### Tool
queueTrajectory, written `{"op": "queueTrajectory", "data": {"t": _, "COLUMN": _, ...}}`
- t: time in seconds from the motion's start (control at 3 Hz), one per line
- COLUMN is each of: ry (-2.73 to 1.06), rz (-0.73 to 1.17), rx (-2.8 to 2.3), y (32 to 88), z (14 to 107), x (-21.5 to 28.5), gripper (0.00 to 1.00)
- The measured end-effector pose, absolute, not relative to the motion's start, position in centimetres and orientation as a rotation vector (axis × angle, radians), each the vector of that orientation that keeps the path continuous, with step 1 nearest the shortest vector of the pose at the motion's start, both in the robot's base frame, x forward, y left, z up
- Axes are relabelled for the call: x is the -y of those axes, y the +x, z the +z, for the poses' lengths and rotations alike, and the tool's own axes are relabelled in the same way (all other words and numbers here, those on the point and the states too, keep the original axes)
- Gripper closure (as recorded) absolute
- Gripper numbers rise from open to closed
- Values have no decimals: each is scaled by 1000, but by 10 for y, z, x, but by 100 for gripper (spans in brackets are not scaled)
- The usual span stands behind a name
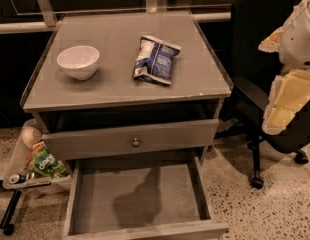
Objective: Place blue chip bag into middle drawer
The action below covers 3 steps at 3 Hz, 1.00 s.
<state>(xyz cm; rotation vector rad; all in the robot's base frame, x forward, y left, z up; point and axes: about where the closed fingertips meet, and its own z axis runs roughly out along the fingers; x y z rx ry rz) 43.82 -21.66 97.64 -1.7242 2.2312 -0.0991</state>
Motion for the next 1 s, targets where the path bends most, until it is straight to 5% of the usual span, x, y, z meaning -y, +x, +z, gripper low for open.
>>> {"op": "queueTrajectory", "data": {"t": 1.0, "ry": -1751, "rz": -121, "rx": -2233, "y": 517, "z": 983, "x": 211, "gripper": 0}}
